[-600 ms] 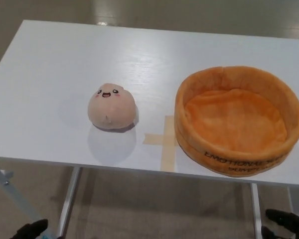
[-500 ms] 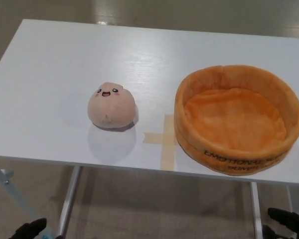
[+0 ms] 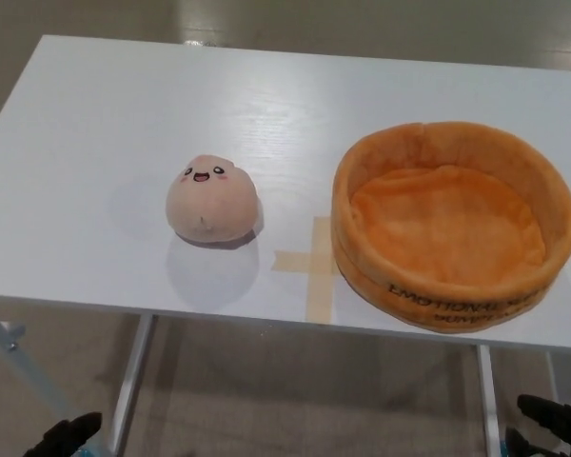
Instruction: Use the left hand to pick up the pink round toy on the left and place it inside the orange plate on the desk.
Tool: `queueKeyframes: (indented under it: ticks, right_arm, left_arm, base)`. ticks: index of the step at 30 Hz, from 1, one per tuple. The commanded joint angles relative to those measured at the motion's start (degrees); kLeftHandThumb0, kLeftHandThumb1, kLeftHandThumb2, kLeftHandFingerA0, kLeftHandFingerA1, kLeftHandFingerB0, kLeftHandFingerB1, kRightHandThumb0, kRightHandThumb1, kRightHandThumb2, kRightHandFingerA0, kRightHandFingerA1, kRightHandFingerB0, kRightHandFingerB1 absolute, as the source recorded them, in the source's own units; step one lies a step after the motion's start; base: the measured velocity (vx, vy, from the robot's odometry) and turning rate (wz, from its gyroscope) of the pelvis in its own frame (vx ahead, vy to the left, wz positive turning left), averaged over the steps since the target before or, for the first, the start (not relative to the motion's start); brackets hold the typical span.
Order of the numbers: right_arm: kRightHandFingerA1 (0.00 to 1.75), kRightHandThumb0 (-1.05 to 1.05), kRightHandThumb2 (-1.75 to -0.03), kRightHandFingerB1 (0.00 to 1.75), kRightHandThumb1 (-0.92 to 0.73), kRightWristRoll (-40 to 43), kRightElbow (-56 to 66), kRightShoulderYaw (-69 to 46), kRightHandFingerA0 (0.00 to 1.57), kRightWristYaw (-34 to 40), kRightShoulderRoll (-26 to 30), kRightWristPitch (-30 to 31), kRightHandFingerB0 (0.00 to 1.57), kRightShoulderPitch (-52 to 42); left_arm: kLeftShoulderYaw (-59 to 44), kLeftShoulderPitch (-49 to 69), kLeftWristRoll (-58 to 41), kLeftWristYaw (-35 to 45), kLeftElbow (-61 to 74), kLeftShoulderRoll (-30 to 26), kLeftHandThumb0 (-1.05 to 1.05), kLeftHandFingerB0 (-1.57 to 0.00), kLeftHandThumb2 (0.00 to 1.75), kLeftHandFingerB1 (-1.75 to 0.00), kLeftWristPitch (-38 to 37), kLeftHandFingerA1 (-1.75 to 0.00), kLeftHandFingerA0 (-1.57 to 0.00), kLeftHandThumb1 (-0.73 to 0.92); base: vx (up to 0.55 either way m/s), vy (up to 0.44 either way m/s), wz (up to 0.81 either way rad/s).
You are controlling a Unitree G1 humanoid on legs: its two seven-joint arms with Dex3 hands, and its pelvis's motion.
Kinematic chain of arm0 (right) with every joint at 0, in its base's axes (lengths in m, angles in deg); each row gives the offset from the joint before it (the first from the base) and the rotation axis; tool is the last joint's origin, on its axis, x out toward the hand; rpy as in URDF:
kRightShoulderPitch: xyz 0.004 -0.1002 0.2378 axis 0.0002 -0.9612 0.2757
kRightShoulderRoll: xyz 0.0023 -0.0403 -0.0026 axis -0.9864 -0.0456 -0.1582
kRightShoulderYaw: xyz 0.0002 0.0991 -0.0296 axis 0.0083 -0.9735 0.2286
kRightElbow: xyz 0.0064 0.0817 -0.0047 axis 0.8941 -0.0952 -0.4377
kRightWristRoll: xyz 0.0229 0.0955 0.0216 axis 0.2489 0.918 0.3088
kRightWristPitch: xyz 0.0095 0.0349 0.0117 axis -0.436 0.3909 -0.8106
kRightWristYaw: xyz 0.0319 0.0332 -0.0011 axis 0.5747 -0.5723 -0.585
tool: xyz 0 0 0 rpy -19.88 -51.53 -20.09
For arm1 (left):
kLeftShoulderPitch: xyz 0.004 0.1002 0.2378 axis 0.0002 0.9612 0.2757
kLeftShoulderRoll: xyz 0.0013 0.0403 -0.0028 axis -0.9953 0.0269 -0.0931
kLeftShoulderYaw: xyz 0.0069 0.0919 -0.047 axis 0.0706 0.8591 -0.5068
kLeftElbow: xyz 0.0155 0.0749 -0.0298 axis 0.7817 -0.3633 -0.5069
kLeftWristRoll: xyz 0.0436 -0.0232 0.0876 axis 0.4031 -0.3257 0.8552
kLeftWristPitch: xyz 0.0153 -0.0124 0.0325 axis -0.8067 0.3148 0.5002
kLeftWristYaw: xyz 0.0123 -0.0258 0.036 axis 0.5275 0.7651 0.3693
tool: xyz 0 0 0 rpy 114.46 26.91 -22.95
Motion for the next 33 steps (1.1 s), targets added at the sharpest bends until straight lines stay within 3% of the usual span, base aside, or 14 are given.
queueKeyframes:
  ticks: [1, 4, 10, 11, 12, 13, 14, 15, 16, 21, 24, 25, 26, 33]
  right_arm:
    - [0.72, -0.24, -0.58, 0.54, -0.58, 0.42, -0.69, -0.15, 0.59, 0.78, 0.17, -0.93, 0.65, 0.02]
    - [0.71, -0.20, -0.60, 0.57, -0.58, 0.91, -0.61, -0.53, 0.57, 0.17, 0.05, -1.70, 0.63, -0.04]
    - [0.74, -0.22, -0.61, 0.55, -0.57, 0.56, -0.70, -0.17, 0.58, 0.28, 0.01, -1.54, 0.64, -0.12]
    - [0.70, -0.21, -0.60, 0.55, -0.57, 0.52, -0.71, -0.14, 0.58, 0.40, 0.01, -1.46, 0.64, -0.07]
    - [0.69, -0.21, -0.60, 0.55, -0.57, 0.52, -0.72, -0.14, 0.59, 0.45, 0.02, -1.33, 0.64, 0.00]
    - [0.69, -0.21, -0.60, 0.55, -0.57, 0.52, -0.73, -0.14, 0.59, 0.42, 0.03, -1.30, 0.64, 0.00]
    - [0.70, -0.20, -0.61, 0.53, -0.55, 0.43, -0.77, -0.08, 0.61, 0.53, 0.05, -1.32, 0.65, 0.00]
    - [0.70, -0.20, -0.61, 0.53, -0.55, 0.32, -0.82, -0.01, 0.61, 0.73, 0.07, -1.33, 0.65, 0.01]
    - [0.70, -0.19, -0.60, 0.55, -0.58, 0.11, -0.78, 0.21, 0.58, 0.78, 0.10, -1.24, 0.64, 0.02]
    - [0.72, -0.19, -0.60, 0.56, -0.56, 0.02, -0.73, 0.33, 0.60, 0.94, 0.20, -1.36, 0.65, 0.16]
    - [0.70, -0.19, -0.61, 0.54, -0.56, 0.46, -0.80, -0.01, 0.60, 0.38, 0.19, -1.09, 0.65, 0.26]
    - [0.72, -0.19, -0.60, 0.55, -0.56, 0.53, -0.77, -0.07, 0.61, 0.56, 0.08, -0.96, 0.65, 0.33]
    - [0.72, -0.18, -0.61, 0.55, -0.57, 0.13, -0.75, 0.31, 0.60, 0.78, 0.08, -0.99, 0.63, 0.30]
    - [0.67, -0.18, -0.60, 0.54, -0.55, -0.38, -0.75, 0.76, 0.63, 1.93, -0.04, -1.26, 0.66, 0.20]
  left_arm:
    - [8.78, 8.10, -2.06, 32.07, 14.73, -6.77, -0.15, -0.15, 0.59, -0.28, -6.67, -0.27, -0.09, 0.56]
    - [11.89, 13.57, -9.24, 43.65, 28.39, -9.19, -0.18, -0.08, 0.66, -0.27, -2.68, -0.17, -0.07, 0.54]
    - [18.85, 18.74, -18.26, 55.98, 49.80, -16.13, -0.11, -0.15, 0.58, -0.26, 3.84, -0.27, -0.11, 0.67]
    - [19.85, 18.66, -18.99, 57.12, 52.28, -17.36, -0.11, -0.08, 0.92, -0.46, 4.18, -0.44, 0.00, 0.47]
    - [20.95, 18.30, -20.13, 58.96, 55.17, -18.76, -0.14, -0.18, 0.60, -0.28, 5.25, -0.27, -0.11, 0.67]
    - [21.35, 18.20, -20.64, 59.66, 56.31, -19.29, -0.14, -0.18, 0.60, -0.28, 5.74, -0.27, -0.11, 0.67]
    - [22.21, 17.85, -20.69, 60.22, 58.07, -20.30, -0.16, -0.09, 0.91, -0.46, 4.93, -0.44, -0.01, 0.46]
    - [22.99, 17.51, -20.29, 60.34, 59.44, -21.20, -0.16, -0.09, 0.91, -0.46, 3.53, -0.44, -0.01, 0.46]
    - [24.30, 16.50, -19.75, 60.97, 60.91, -22.17, -0.23, -0.18, 0.61, -0.29, 0.96, -0.30, -0.13, 0.67]
    - [26.82, 14.24, -18.77, 60.83, 64.90, -24.25, -0.39, -0.19, 0.72, -0.34, -2.63, -0.37, -0.21, 0.64]
    - [27.39, 14.04, -20.10, 61.19, 68.29, -25.62, -0.38, -0.19, 0.72, -0.34, -1.17, -0.37, -0.22, 0.65]
    - [27.37, 13.74, -22.74, 61.78, 72.65, -26.71, -0.26, -0.24, 0.61, -0.30, 0.68, -0.34, -0.28, 0.69]
    - [27.03, 13.58, -25.09, 61.68, 77.64, -28.32, -0.20, -0.13, 0.94, -0.48, 3.32, -0.51, -0.18, 0.47]
    - [25.84, 12.53, -31.15, 61.20, 87.95, -32.67, -0.22, -0.13, 0.95, -0.48, 9.97, -0.51, -0.17, 0.46]
  base:
    - [0.00, 0.000, 0.00]
    - [0.00, 0.000, 0.00]
    - [0.00, 0.000, 0.00]
    - [0.00, 0.000, 0.00]
    - [0.00, 0.000, 0.00]
    - [0.00, 0.000, 0.00]
    - [0.00, 0.000, 0.00]
    - [0.00, 0.000, 0.00]
    - [0.00, 0.000, 0.00]
    - [0.00, 0.000, 0.00]
    - [0.00, 0.000, 0.00]
    - [0.00, 0.000, 0.00]
    - [0.00, 0.000, 0.00]
    - [0.00, 0.000, 0.00]
